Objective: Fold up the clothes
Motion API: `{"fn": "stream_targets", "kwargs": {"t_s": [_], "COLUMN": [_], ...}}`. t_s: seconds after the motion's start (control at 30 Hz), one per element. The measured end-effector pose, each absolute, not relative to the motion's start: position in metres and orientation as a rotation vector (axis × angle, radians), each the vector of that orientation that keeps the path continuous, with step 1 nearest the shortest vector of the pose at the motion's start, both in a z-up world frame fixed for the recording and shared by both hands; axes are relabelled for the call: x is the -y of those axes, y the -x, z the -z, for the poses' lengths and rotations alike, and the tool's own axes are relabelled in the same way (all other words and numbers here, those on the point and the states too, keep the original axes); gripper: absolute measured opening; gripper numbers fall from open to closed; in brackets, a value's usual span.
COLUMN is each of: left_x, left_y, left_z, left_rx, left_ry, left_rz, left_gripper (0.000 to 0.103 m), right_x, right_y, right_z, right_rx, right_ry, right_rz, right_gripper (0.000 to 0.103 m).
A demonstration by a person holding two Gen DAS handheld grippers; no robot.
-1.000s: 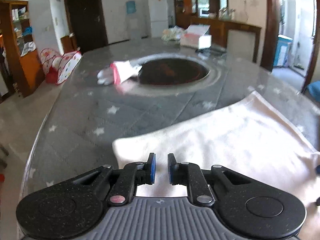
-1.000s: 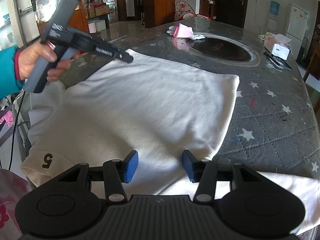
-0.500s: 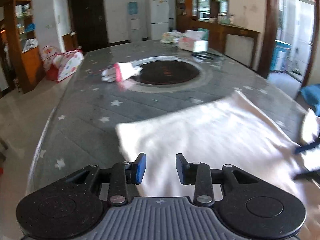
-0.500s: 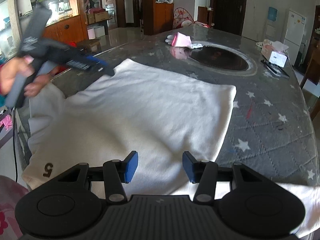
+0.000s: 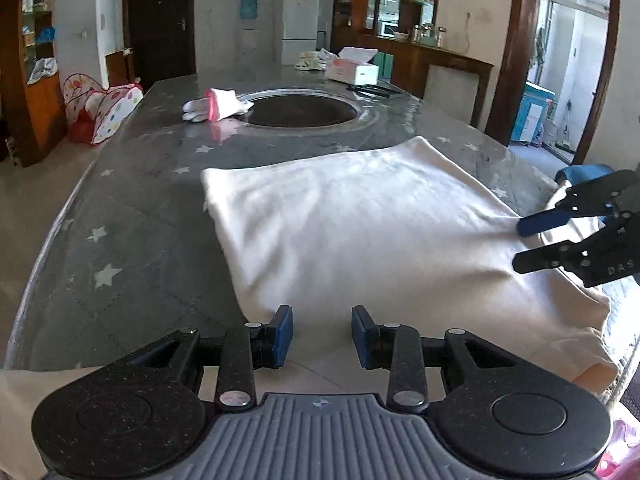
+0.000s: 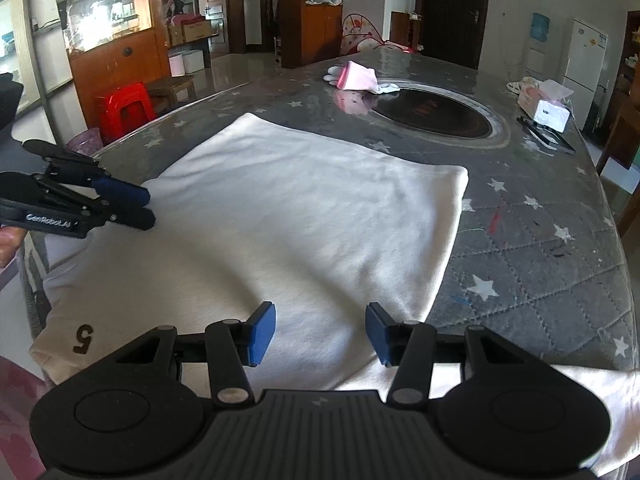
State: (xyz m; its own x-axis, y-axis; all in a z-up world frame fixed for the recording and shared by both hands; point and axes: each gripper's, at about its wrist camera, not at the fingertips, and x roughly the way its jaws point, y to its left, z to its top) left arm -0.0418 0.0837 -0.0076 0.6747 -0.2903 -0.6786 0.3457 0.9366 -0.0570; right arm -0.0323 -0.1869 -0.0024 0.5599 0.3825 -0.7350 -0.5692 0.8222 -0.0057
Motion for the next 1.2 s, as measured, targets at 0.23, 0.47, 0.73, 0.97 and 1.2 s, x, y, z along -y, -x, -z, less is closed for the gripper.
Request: {"fn": "stream_targets", "kwargs": {"t_s": [0.23,0.47,0.73,0.97,1.2], "left_x": [-0.087,-0.095,-0.079,-0.050,-0.019], "left_y": [0.039,0.024,0.038,0.055,0.072], "left_z": [-0.005,0.008,-0.005,-0.011,-0.009], "left_rx": [-0.727,-0.759,-0.727,-0.724,-0.707], "left_ry": [-0.020,0.021,-0.029,-0.078,-0.129], "left_rz": [0.364,0.320,0.343,0.414,0.483], "left_gripper": [0.040,0.042,0.048,0.052,0.055], "right_x": [0.185,0.188,0.192,0.198,0.217], "right_y": [0.041,0.045,0.067,0.085,0.094], "right_z": [-0.002,0.005,-0.004,-0.001,0.002], "right_rx": [-0.783,-0.809,-0.782,-0.801,-0.829], "right_ry": [0.252,0.246,0.248,0.262,0.209], "right_rz": [-0.581,-0.571,-0.608,-0.608,-0.564], "right_gripper": [0.051,0.051,0.051,0.051,0.050]}}
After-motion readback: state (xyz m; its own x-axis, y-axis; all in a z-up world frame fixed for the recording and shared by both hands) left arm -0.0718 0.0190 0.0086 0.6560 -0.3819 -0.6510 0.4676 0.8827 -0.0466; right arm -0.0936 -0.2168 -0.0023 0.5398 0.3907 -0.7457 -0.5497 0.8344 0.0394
